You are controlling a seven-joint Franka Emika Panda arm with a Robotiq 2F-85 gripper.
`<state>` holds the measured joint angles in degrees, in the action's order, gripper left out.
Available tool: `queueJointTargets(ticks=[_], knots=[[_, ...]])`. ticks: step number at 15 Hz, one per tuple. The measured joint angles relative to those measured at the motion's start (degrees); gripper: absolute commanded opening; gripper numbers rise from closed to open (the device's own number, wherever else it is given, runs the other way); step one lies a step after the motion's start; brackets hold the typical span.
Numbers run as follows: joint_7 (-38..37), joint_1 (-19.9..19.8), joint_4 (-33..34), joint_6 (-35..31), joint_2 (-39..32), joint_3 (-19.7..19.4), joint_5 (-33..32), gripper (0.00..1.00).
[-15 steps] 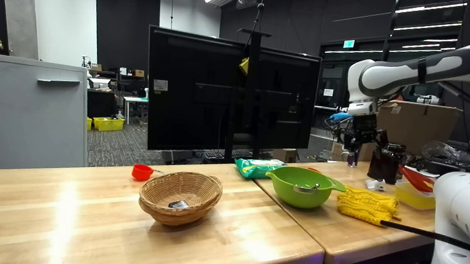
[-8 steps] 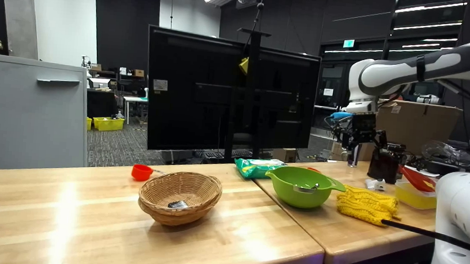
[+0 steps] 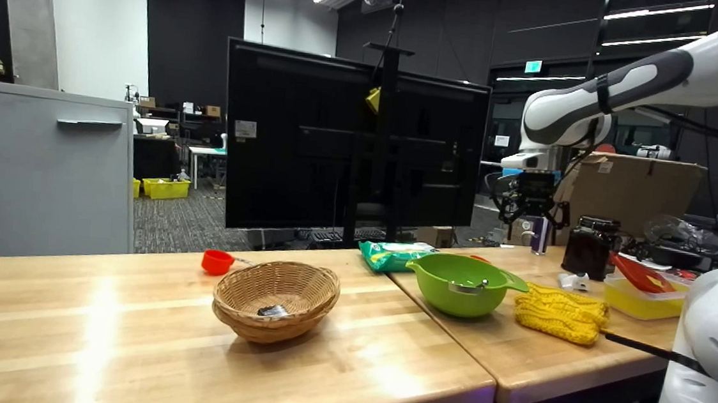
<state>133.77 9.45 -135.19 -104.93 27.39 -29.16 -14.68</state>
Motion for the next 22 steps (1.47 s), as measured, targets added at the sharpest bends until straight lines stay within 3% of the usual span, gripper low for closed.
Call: queueJointTargets(ticks=[2, 6, 10, 17, 22], knots=[[-1.8, -2.2, 0.0, -0.4, -1.7, 3.6, 0.2, 1.00], [-2.4, -3.0, 0.0, -0.5, -2.3, 4.3, 0.2, 1.00], [-3.9, -7.3, -0.2, -1.9, -3.0, 7.4, 2.3, 1.00], [-18.1, -13.1, -3.3, -12.5, -3.8, 10.0, 8.1, 1.00], [-31.5, -15.2, -6.4, -16.4, -4.0, 10.7, 10.8, 1.00]])
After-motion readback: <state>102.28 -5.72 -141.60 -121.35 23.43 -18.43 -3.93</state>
